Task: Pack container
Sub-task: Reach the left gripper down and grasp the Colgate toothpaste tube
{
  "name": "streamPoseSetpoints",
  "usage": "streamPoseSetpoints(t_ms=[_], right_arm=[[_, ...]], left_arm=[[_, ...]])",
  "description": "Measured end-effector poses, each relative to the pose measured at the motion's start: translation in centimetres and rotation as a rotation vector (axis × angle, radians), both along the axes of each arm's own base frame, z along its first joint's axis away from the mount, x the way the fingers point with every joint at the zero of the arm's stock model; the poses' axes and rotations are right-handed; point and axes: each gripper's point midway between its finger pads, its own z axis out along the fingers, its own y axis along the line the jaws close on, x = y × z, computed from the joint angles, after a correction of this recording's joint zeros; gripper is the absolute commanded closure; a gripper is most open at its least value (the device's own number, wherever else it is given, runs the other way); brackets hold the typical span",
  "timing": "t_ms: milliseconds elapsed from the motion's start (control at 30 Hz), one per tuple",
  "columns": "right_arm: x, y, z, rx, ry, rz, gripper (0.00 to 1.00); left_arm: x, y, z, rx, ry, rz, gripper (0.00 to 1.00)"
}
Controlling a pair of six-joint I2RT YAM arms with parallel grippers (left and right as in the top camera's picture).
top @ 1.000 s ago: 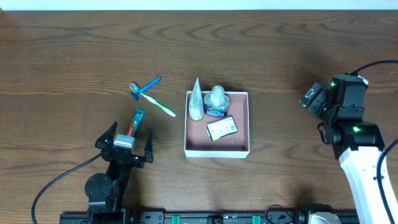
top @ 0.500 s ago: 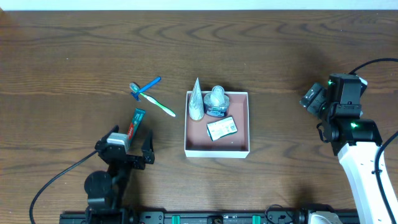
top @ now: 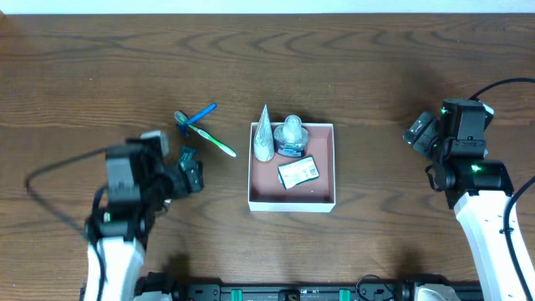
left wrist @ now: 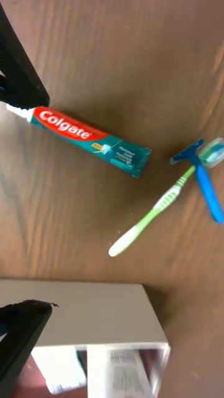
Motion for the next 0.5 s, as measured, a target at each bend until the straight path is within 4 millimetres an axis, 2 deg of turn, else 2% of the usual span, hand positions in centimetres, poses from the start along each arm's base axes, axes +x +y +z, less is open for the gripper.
streamPoseSetpoints(t_ms=[100, 167, 267, 367, 500], right_arm=[[0.0, 0.0, 0.0, 0.0, 0.0, 0.0, 0.01], [0.0, 0.0, 0.0, 0.0, 0.0, 0.0, 0.01], [0.0, 0.0, 0.0, 0.0, 0.0, 0.0, 0.01], [0.0, 0.0, 0.0, 0.0, 0.0, 0.0, 0.01], [0.0, 0.0, 0.0, 0.0, 0.0, 0.0, 0.01]], left_arm=[[0.6, 0.0, -2.1, 0.033, 0.083, -0.056, 0.02], [0.4, 0.0, -4.1, 0.051, 0.151, -0.096, 0.02], [0.0, 0.1, -5.9, 0.079, 0.215, -0.143, 0.02], [0.1, 0.8, -6.7, 0.129, 0.233, -0.152, 0.02], [1.4, 2.4, -6.5, 0.221, 0.19, -0.125, 0.02]])
